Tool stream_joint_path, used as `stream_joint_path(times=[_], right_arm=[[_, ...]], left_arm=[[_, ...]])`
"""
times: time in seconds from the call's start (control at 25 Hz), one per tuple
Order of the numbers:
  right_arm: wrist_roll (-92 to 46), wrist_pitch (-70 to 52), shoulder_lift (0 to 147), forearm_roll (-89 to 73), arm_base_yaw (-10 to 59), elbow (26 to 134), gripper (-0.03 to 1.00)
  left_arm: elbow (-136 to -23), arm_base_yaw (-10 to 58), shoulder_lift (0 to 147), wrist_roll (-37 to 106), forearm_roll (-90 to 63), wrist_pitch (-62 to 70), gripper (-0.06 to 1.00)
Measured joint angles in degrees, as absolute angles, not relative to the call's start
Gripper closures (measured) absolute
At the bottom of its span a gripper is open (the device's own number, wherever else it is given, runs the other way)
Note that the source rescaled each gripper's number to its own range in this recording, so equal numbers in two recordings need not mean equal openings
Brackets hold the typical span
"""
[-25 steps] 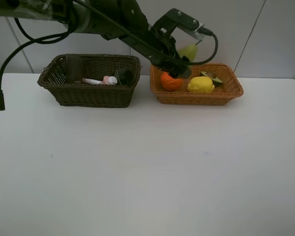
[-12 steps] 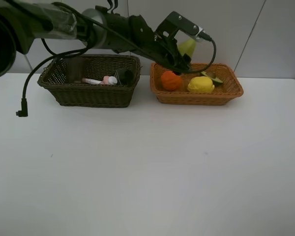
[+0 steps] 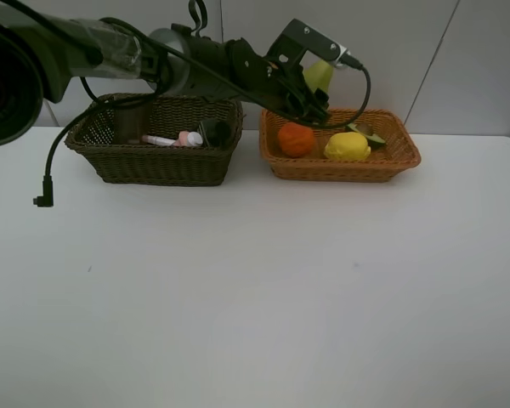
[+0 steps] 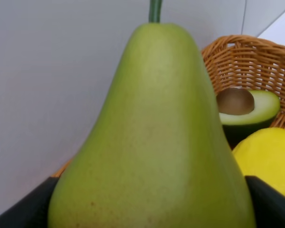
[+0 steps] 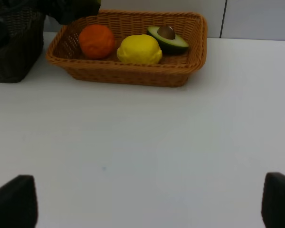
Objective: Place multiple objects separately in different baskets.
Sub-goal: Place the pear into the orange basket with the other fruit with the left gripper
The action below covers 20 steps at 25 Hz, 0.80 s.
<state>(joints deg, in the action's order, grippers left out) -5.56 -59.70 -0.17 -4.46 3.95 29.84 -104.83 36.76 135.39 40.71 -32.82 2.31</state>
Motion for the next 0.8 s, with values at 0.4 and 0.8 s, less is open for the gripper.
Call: stream_joint_path(times=[0.4,0.8], right_arm=[[-5.56,-59.70,-0.17,-4.53,3.95,29.84,-0.03],[-5.56,-59.70,-0.17,-4.83,3.95,29.84,-0.03]], left_arm=[[-104.87,36.76,135.43,39.01,-32.82,2.31,0.02],[-105.07,36.76,137.08,39.01,-32.94,4.42,0.02]])
